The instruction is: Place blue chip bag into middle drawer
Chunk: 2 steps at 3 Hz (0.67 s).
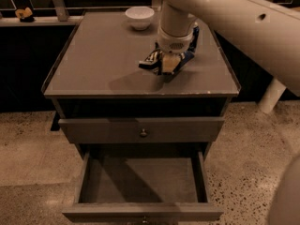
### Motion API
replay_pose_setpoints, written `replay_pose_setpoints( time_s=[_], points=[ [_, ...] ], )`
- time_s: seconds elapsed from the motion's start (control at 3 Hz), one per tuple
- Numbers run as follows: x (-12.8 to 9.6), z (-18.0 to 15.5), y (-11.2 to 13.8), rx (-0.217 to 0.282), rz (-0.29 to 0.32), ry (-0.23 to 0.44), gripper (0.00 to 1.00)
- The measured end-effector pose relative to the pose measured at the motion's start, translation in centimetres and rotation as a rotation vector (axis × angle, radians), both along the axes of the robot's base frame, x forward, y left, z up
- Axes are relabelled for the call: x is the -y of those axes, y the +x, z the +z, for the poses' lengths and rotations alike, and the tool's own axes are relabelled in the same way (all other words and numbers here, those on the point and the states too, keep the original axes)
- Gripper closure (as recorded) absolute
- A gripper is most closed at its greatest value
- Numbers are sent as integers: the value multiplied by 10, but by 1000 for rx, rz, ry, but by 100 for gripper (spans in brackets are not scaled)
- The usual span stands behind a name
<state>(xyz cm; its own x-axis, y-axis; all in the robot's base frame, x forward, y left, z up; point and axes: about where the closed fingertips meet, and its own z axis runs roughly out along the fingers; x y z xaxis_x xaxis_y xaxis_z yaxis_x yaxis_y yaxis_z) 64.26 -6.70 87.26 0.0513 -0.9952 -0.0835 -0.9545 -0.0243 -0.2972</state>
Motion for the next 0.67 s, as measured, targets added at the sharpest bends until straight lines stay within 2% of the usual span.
replay_pose_setpoints(
  time_s=[0.67],
  points=[
    [93,21,-39,107,-128,10,100]
  ],
)
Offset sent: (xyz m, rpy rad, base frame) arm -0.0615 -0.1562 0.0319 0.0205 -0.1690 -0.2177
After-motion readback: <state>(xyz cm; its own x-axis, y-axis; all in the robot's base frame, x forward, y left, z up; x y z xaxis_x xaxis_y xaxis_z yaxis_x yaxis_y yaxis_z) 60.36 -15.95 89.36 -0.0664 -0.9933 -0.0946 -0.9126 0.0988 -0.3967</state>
